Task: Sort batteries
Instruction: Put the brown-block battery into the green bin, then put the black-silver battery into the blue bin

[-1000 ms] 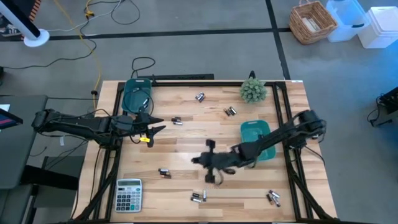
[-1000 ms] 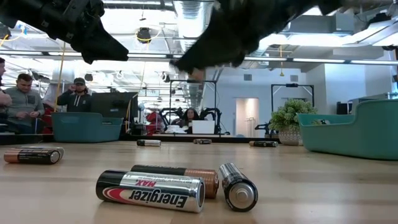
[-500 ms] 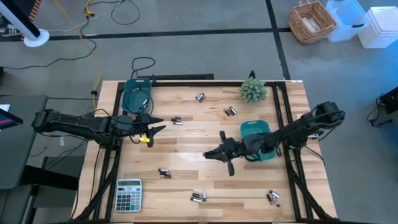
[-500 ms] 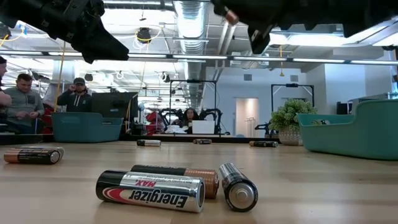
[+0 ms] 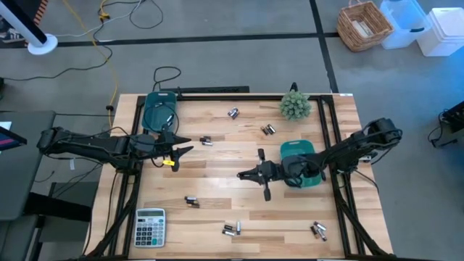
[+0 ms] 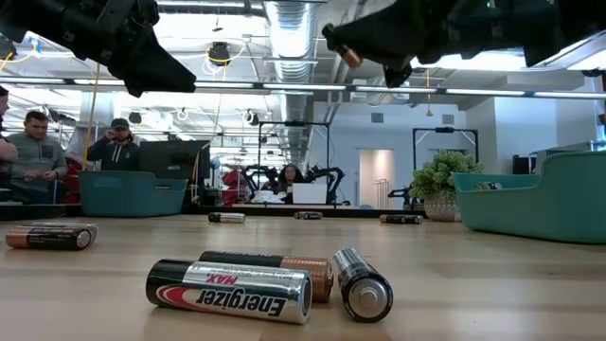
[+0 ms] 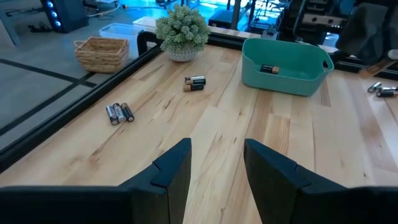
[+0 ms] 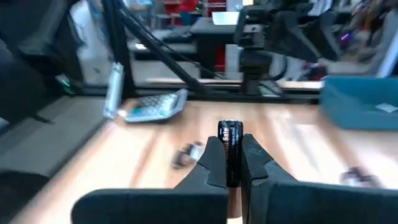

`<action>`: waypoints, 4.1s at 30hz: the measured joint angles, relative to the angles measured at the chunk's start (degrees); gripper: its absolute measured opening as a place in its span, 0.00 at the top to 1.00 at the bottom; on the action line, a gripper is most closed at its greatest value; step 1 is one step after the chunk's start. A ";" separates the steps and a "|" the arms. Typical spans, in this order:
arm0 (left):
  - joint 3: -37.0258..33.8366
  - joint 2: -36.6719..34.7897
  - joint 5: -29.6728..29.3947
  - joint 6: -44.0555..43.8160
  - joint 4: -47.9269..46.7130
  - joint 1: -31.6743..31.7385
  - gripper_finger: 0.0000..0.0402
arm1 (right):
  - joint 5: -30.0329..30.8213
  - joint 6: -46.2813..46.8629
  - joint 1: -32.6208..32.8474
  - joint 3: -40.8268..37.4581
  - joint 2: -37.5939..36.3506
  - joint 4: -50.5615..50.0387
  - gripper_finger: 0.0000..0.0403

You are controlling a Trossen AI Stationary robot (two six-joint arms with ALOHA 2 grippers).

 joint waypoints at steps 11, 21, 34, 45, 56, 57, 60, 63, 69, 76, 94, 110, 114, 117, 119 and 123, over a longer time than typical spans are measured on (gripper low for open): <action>0.00 0.02 -0.02 0.00 -0.04 0.00 0.65 | 0.68 -14.43 0.19 0.02 0.00 -2.56 0.99; 0.00 0.02 -0.02 0.00 -0.04 0.00 0.65 | 0.72 -2.48 -1.54 0.66 0.02 -2.47 0.99; 0.00 0.00 -0.02 0.00 -0.09 0.00 0.65 | 7.10 13.94 -2.47 0.87 -2.13 -16.28 0.99; 0.00 0.02 -0.03 -0.33 -2.32 0.00 0.65 | 16.34 9.24 -1.63 -7.93 -25.55 -29.35 0.99; 0.00 1.84 0.00 -2.18 -3.43 0.00 0.65 | 29.34 27.44 1.91 -9.11 -43.30 -68.76 0.99; 0.00 2.55 0.00 -2.19 -3.09 0.00 0.65 | 29.34 29.49 2.23 -9.12 -43.59 -71.04 0.99; 0.00 5.00 0.00 -2.14 -2.72 0.06 0.65 | 29.22 34.25 3.31 -9.14 -43.45 -76.71 0.98; 0.00 7.79 0.00 -1.00 -1.36 0.07 0.65 | 29.08 38.36 4.08 -9.14 -43.41 -81.93 0.93; 0.00 11.95 0.03 0.71 3.15 0.09 0.65 | 29.03 44.36 4.54 -9.16 -43.39 -86.74 0.74; 0.00 13.74 1.56 -2.47 0.54 0.11 0.65 | 28.64 45.09 5.25 -9.16 -43.39 -86.93 0.54; -0.04 14.42 14.58 -7.27 -12.59 -13.02 0.65 | 28.81 37.14 8.41 -9.20 -43.36 -77.19 0.53; -0.02 19.52 14.40 -16.73 -14.99 -27.06 0.49 | 30.34 35.98 8.41 -9.20 -43.36 -77.15 0.53; -0.02 23.30 10.75 -19.21 -14.25 -27.99 0.46 | 30.44 35.79 8.41 -9.20 -43.36 -77.15 0.53; 0.02 25.96 10.24 -19.34 -10.81 -28.53 0.46 | 30.48 35.67 8.41 -9.20 -43.36 -77.13 0.53; 0.07 28.12 10.91 -19.33 -9.08 -28.98 0.46 | 30.48 35.58 8.41 -9.20 -43.36 -77.15 0.53; 0.04 31.32 11.30 -20.47 -8.52 -30.17 0.46 | 30.49 35.58 8.41 -9.20 -43.36 -77.16 0.53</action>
